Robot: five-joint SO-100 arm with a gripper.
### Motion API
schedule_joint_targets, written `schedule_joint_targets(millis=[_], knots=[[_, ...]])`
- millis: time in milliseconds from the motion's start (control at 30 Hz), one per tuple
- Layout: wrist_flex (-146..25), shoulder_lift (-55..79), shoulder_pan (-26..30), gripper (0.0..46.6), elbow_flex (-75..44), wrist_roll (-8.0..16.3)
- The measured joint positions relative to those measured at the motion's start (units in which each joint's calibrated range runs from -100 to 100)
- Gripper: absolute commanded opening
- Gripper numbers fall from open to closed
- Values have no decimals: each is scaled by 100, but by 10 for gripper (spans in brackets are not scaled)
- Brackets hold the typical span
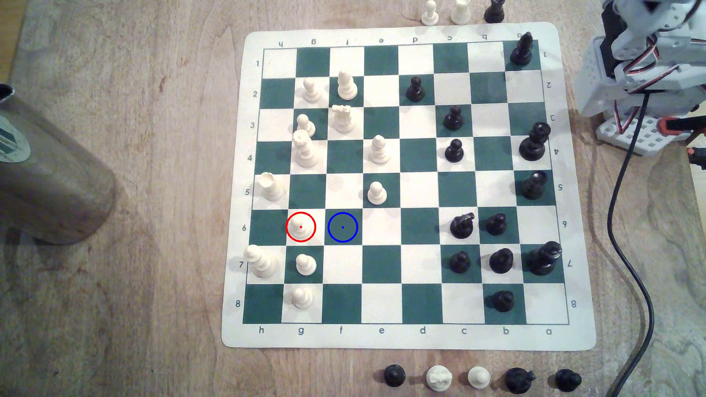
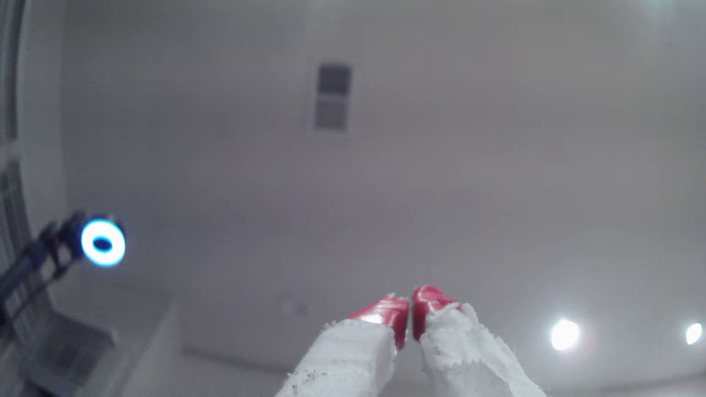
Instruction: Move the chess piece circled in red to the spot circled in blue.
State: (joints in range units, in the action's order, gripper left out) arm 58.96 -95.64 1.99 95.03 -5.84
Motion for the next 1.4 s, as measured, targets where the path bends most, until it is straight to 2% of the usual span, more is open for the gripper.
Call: schedule_joint_targets(millis=[300,400,467,533,600,633,867,1000,1167,1233,1400], knots=[[-4191,34,-236,10,-786,15],[-5745,34,-347,52,-1003,24],[-6566,34,-391,55,-1211,44],[-7809,34,-472,63,-1518,103],[-8438,235,-324,82,-1780,200],[-8813,729,-177,88,-2178,327],[-9092,2715,524,144,-3190,679],[-9092,3770,760,146,-3669,850],[-8940,5329,826,159,-4483,1231],[-8900,6167,907,168,-4971,1519],[-8900,7331,833,170,-5739,1841]])
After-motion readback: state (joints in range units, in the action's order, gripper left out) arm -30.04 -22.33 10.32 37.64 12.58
